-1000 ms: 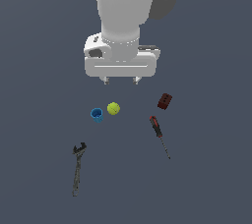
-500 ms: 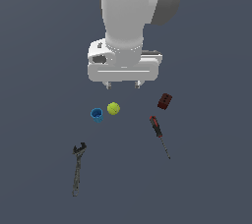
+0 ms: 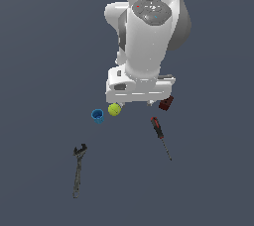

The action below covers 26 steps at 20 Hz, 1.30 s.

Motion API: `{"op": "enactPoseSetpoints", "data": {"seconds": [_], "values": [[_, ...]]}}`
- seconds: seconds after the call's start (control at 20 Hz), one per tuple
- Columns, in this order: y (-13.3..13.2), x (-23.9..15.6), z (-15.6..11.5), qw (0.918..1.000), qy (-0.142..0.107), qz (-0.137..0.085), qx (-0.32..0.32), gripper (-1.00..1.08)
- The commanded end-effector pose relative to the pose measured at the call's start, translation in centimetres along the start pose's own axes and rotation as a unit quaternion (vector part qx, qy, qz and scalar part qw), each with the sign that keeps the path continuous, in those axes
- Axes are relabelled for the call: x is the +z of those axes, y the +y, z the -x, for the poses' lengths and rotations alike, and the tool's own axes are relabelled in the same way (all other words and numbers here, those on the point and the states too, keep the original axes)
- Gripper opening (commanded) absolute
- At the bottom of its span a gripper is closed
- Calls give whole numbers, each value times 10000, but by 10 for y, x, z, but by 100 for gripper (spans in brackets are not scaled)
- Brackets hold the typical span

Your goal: Pick up a designated object from a clutter of objects.

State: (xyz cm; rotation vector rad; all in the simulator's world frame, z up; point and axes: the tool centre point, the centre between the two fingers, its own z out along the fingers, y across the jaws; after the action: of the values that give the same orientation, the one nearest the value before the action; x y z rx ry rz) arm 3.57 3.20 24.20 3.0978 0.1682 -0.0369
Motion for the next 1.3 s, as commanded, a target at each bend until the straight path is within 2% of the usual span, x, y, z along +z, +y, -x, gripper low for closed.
{"op": "enactPoseSetpoints", "data": {"seconds": [0.0, 0.3, 0.65, 0.95, 1.25], "values": [[-17, 22, -11, 9999, 17, 3, -120, 100], [-64, 82, -33, 9990, 73, -30, -432, 100], [-109, 137, -42, 9975, 120, -109, -694, 100], [-131, 164, -44, 9965, 140, -162, -811, 100], [-135, 170, -43, 9962, 136, -174, -838, 100]]}}
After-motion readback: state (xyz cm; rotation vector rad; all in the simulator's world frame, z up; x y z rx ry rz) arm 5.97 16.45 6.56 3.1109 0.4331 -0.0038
